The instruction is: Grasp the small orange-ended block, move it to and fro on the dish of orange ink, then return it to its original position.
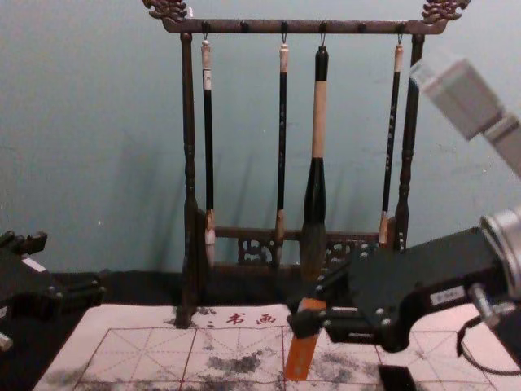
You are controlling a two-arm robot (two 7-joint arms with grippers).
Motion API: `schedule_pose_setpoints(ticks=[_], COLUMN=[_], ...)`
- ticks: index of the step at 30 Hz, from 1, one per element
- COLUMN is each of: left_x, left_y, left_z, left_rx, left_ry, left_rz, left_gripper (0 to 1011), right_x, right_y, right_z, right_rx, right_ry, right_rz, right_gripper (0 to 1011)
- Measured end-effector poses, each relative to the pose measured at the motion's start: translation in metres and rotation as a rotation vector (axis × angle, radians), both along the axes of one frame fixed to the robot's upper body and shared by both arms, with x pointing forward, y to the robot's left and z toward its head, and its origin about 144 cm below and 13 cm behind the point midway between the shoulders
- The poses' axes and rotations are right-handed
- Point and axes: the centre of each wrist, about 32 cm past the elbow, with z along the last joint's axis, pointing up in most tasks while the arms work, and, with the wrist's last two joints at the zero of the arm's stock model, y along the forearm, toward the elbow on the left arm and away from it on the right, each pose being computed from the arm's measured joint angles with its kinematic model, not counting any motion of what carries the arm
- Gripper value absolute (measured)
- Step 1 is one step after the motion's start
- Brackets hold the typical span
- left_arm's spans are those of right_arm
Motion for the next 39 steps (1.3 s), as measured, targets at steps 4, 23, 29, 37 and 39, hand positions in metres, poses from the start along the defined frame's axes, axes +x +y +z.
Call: schedule_pose_setpoints(ticks=[4, 23, 29, 37, 39], left_x=[0.000, 0.000, 0.000, 0.000, 0.000], left_y=[0.000, 0.000, 0.000, 0.000, 0.000], left_z=[0.000, 0.000, 0.000, 0.000, 0.000], left_rx=[0.000, 0.000, 0.000, 0.000, 0.000], left_ry=[0.000, 0.000, 0.000, 0.000, 0.000], left_rz=[0.000, 0.000, 0.000, 0.000, 0.000], left_gripper=[1001, 1001, 1001, 1001, 1001], right_x=[-0.006, -0.040, -0.043, -0.042, -0.041], right_y=[-0.008, -0.059, -0.068, -0.074, -0.075], right_z=[0.005, 0.007, 0.006, 0.005, 0.005], right_rx=[0.010, 0.031, 0.005, -0.023, -0.031], right_ry=[-0.015, -0.009, -0.002, 0.003, 0.004], right_rz=[-0.017, -0.156, -0.171, -0.174, -0.177], right_gripper=[133, 133, 133, 133, 133])
